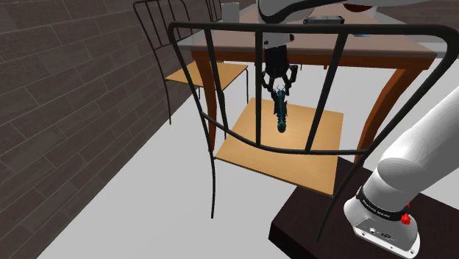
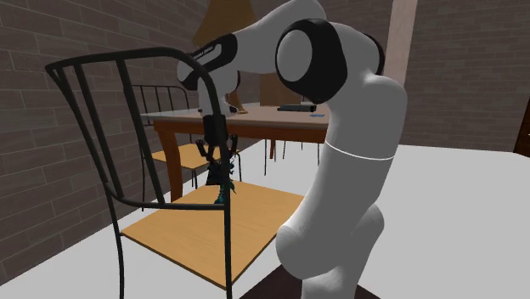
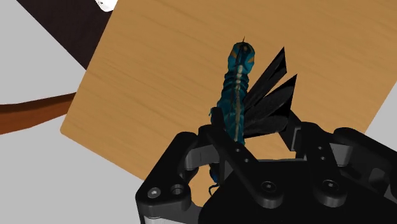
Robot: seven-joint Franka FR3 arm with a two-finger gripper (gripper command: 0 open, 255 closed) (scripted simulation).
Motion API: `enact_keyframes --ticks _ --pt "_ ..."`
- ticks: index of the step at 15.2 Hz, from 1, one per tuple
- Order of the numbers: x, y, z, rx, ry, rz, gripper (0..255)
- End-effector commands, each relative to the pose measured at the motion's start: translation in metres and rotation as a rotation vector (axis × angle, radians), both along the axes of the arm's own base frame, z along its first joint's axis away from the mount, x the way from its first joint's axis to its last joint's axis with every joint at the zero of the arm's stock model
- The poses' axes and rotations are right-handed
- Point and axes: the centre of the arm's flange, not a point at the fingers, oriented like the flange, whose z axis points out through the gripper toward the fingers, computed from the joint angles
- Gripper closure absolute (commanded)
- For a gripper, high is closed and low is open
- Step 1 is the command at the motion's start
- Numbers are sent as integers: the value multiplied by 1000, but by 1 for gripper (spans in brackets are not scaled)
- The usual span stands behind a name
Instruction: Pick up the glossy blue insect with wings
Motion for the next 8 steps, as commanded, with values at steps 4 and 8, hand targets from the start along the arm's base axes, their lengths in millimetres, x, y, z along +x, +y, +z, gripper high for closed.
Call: enact_keyframes --ticks 4,8 --pt "9 -18 27 -55 -80 -17 255" --pt "9 -18 38 -55 -80 -17 255"
